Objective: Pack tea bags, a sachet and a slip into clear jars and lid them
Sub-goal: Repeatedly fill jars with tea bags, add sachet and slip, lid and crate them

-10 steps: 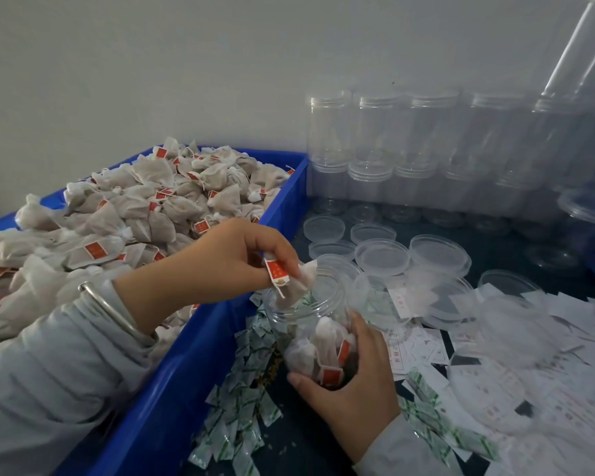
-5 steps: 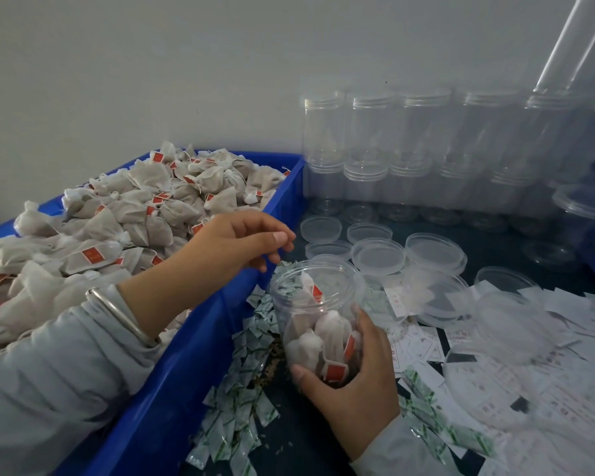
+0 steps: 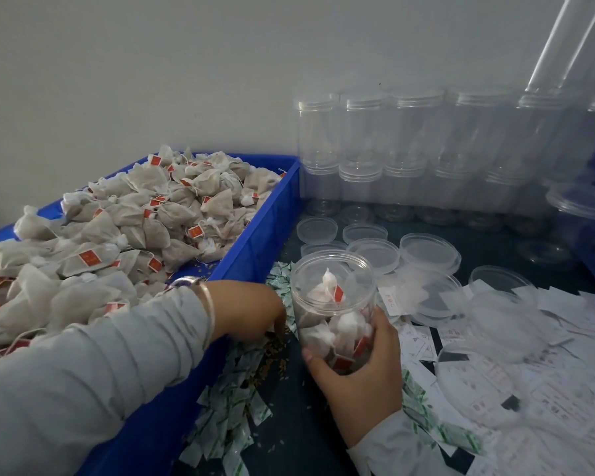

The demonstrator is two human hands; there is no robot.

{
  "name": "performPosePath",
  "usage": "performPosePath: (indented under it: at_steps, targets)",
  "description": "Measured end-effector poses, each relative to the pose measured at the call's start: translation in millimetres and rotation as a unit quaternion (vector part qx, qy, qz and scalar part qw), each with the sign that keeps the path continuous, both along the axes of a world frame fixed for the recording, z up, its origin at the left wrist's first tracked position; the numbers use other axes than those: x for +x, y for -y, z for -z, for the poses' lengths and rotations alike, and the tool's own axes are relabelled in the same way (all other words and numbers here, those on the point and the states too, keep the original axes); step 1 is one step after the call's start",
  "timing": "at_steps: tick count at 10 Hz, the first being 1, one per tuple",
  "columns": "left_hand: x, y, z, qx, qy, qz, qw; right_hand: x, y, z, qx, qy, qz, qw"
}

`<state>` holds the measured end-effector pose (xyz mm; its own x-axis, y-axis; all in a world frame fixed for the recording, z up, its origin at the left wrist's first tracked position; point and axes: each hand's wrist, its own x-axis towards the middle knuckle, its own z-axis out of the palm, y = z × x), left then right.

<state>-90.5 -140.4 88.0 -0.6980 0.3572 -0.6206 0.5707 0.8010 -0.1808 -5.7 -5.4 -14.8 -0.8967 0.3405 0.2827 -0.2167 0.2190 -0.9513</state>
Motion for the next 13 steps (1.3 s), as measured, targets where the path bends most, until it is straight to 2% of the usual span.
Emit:
performPosePath:
  at_steps: [1, 3, 4, 5, 6, 7, 8, 9, 10, 11, 12, 13]
  targets:
    - [-2.7, -6.6, 1.4, -0.042, -0.022, 0.010, 0.999, 0.1, -0.1, 0.7, -0.003, 0.006, -0.015, 1.000]
    - [-12.0, -17.3, 6.0, -0.068, -0.039, 0.033, 0.996, 0.8, -0.3, -0.5, -0.001, -0.003, -0.007, 1.000]
    - [-17.3, -15.0, 9.6, -0.036, -0.053, 0.036, 0.997, 0.6, -0.8, -0.3, -0.005, -0.001, -0.011, 1.000]
    - [-21.3, -10.0, 10.2, 0.053, -0.090, 0.009, 0.994, 0.5, -1.0, -0.7, -0.015, -0.006, -0.018, 1.000]
    - [-18.1, -8.1, -4.7, 0.189, -0.177, -0.012, 0.966, 1.5, -2.2, -0.2, -0.010, -0.013, -0.015, 1.000]
    - [-11.7, 5.0, -23.1, 0.369, -0.254, -0.084, 0.890, 3.5, -4.0, 1.4, 0.001, -0.019, -0.016, 1.000]
    - [2.3, 22.0, -50.0, 0.578, -0.285, -0.168, 0.746, 6.5, -4.7, 2.7, 0.012, -0.028, -0.025, 0.999]
    - [14.7, 48.3, -82.2, 0.845, -0.141, -0.241, 0.457, 9.0, -2.4, -1.2, 0.034, -0.034, -0.045, 0.998]
    - [25.3, 62.3, -90.1, 0.899, 0.381, -0.179, 0.123, 8.6, -0.3, -2.6, 0.063, -0.032, -0.056, 0.996]
    - [27.4, 48.2, -72.9, 0.858, 0.299, -0.199, 0.368, 8.3, -0.1, -1.4, 0.057, -0.022, -0.074, 0.995]
    - [31.4, 30.4, -56.9, 0.782, 0.199, -0.161, 0.568, 8.7, 0.7, -1.9, 0.060, -0.024, -0.081, 0.995]
    - [31.0, 27.8, -50.8, 0.738, 0.218, -0.158, 0.619, 8.6, 1.6, -3.2, 0.050, -0.021, -0.085, 0.995]
